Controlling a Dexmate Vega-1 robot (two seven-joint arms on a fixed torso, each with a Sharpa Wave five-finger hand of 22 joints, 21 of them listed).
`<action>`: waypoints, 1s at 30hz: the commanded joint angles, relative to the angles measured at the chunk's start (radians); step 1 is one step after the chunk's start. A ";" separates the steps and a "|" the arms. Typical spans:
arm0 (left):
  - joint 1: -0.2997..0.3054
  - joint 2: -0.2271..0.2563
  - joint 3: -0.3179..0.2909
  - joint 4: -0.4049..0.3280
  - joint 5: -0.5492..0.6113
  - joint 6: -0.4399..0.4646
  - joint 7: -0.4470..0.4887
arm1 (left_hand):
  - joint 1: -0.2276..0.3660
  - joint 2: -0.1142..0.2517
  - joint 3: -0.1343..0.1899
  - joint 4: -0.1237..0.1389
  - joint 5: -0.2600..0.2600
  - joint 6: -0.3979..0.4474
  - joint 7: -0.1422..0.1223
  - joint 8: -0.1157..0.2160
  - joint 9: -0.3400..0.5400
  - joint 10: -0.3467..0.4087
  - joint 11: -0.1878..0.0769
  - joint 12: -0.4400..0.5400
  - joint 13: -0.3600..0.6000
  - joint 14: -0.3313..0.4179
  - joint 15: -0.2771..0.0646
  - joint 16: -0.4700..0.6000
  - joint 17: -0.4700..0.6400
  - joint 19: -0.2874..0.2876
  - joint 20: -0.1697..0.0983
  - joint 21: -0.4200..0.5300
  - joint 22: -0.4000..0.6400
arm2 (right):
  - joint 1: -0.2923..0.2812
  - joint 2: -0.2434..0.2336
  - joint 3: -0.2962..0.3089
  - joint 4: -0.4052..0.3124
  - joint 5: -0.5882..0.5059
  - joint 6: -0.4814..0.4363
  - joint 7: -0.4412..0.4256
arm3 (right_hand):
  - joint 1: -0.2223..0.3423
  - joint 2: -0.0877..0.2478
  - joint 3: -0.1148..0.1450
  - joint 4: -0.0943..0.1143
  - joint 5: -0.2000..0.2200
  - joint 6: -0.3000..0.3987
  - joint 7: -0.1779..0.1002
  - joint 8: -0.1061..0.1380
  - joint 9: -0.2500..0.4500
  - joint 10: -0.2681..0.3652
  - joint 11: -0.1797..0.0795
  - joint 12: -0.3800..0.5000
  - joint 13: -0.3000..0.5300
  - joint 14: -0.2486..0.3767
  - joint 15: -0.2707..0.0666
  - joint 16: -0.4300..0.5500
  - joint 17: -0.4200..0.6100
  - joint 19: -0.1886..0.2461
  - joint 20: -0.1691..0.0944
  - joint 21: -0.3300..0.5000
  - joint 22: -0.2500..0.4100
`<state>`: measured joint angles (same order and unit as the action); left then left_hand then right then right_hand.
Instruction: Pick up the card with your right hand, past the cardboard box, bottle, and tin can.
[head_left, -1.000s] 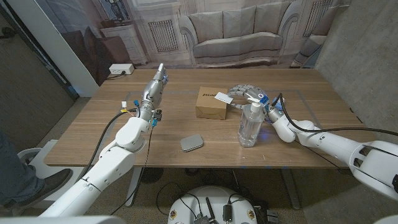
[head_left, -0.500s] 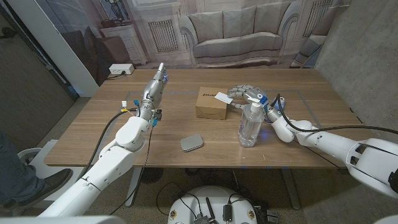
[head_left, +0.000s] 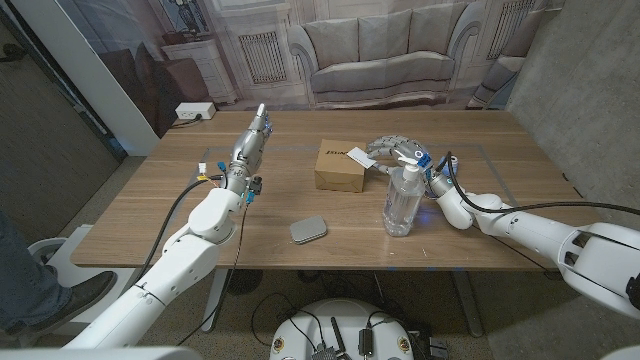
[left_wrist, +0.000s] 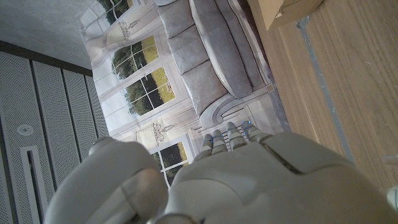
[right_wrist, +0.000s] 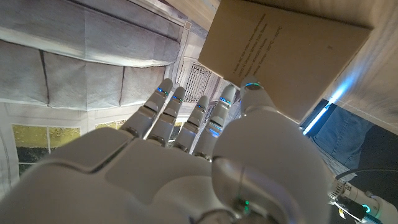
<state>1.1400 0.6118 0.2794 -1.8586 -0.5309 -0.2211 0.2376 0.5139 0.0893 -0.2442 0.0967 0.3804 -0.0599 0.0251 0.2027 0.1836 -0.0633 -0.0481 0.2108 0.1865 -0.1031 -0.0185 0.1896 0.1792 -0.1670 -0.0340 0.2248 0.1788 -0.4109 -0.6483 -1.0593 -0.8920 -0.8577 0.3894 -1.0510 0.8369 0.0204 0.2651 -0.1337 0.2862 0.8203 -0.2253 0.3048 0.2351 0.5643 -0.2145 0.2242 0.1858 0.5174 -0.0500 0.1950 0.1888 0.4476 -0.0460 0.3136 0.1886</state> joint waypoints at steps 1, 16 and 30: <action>-0.009 -0.005 0.008 0.015 -0.005 -0.008 -0.008 | 0.001 0.005 -0.009 0.002 0.006 0.001 -0.004 -0.002 0.003 0.005 -0.001 -0.002 0.003 -0.002 0.002 0.001 0.004 -0.012 -0.051 -0.001 0.006 | -0.015 -0.004 0.013 -0.021 0.013 0.004 -0.028 | 0.008 0.006 0.003 0.007 -0.003 0.016 0.001 0.007 0.005 0.013 -0.001 0.005 0.004 0.013 -0.153 0.006 0.003 0.008 -0.115 -0.002 0.004; -0.013 -0.006 0.011 0.028 -0.011 -0.011 -0.012 | 0.002 0.007 -0.011 0.002 0.007 0.003 -0.004 -0.002 0.004 0.005 -0.002 -0.002 0.003 -0.002 0.003 0.000 0.004 -0.012 -0.050 -0.002 0.006 | -0.029 -0.010 0.035 -0.052 0.018 0.015 -0.020 | 0.042 0.045 0.007 0.007 -0.023 0.095 0.003 0.068 0.045 0.030 -0.002 0.000 0.004 0.031 -0.159 0.004 0.006 0.012 -0.121 -0.007 0.009; -0.034 -0.003 0.009 0.044 -0.022 -0.005 -0.024 | 0.003 0.008 -0.014 0.002 0.007 0.003 -0.003 -0.002 0.004 0.005 -0.001 -0.003 0.003 -0.003 0.002 0.000 0.004 -0.012 -0.050 -0.004 0.006 | -0.015 0.015 0.031 -0.009 0.024 0.023 -0.033 | 0.078 0.080 0.018 0.003 -0.043 0.115 0.005 0.109 0.082 0.053 -0.002 0.003 0.007 0.046 -0.159 0.006 0.011 0.015 -0.127 -0.008 0.012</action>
<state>1.1219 0.6065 0.2897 -1.8263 -0.5413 -0.2306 0.2262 0.5138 0.0893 -0.2529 0.0993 0.3804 -0.0599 0.0251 0.2028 0.1836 -0.0634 -0.0481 0.2110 0.1867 -0.1032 -0.0184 0.1896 0.1792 -0.1670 -0.0340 0.2248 0.1789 -0.4347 -0.6556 -1.0294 -0.9336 -0.8388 0.4083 -1.0790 0.9107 0.0946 0.2742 -0.1284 0.2473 0.9239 -0.2179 0.4065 0.3131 0.6096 -0.2159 0.2242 0.1887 0.5552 -0.0523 0.1950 0.1982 0.4564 -0.0445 0.3057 0.1980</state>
